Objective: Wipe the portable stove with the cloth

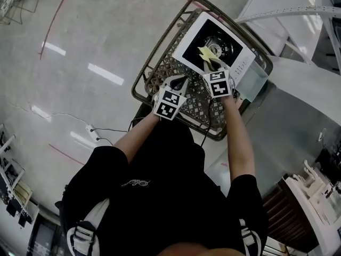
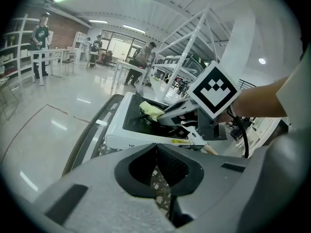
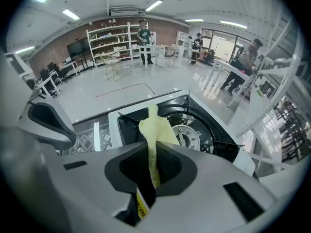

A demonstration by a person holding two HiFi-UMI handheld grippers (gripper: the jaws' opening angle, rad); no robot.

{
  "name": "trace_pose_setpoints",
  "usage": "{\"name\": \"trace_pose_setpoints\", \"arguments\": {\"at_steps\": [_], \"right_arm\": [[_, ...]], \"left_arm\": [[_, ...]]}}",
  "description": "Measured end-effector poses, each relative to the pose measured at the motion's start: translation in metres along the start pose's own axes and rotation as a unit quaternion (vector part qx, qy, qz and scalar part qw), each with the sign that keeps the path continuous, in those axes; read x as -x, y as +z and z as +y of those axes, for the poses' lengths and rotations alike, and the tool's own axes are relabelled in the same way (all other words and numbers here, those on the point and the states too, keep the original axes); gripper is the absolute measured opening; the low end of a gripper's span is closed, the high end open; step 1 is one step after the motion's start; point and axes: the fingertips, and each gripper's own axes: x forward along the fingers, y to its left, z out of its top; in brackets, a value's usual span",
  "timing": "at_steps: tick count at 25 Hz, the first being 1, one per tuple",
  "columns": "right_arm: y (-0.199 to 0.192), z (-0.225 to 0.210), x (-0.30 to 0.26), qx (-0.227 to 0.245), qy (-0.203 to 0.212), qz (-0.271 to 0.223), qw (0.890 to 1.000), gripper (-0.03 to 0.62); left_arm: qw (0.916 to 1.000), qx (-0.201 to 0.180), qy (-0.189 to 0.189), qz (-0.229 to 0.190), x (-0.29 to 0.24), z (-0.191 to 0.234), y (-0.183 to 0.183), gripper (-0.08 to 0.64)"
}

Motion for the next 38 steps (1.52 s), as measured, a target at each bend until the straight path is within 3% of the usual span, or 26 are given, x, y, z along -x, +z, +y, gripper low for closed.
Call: {"name": "trace_pose_setpoints", "arguments": {"at_steps": [18,24,28,33,38], "right_arm": [[-0.035,0.046,0.007,0.01,0.023,-0.008,1.0,0.028],[-0.03,0.046,0.012,0.021,0.024,-0.004,0.999,0.028],[-0.001,0.043,0.035,0.0,0.029,-0.05,0.998,0.028],[0.073,0.011,0.069,-0.034,0.005,-0.131,0.991,0.028],[0.129,-0.04,0.059,-0.004,-0.034,-0.134,0.99,0.028]], "left_arm": [[0.9981,0.032,0.042,-0.032,0.027,-0.019,-0.038,0.018],[0.9978,0.029,0.044,-0.04,0.028,-0.018,-0.03,0.018],[0.9973,0.026,0.048,-0.049,0.028,-0.012,-0.01,0.018],[0.9972,0.017,0.048,-0.055,0.023,0.007,0.029,0.018],[0.9971,0.007,0.038,-0.066,0.008,0.029,0.08,0.018]]}}
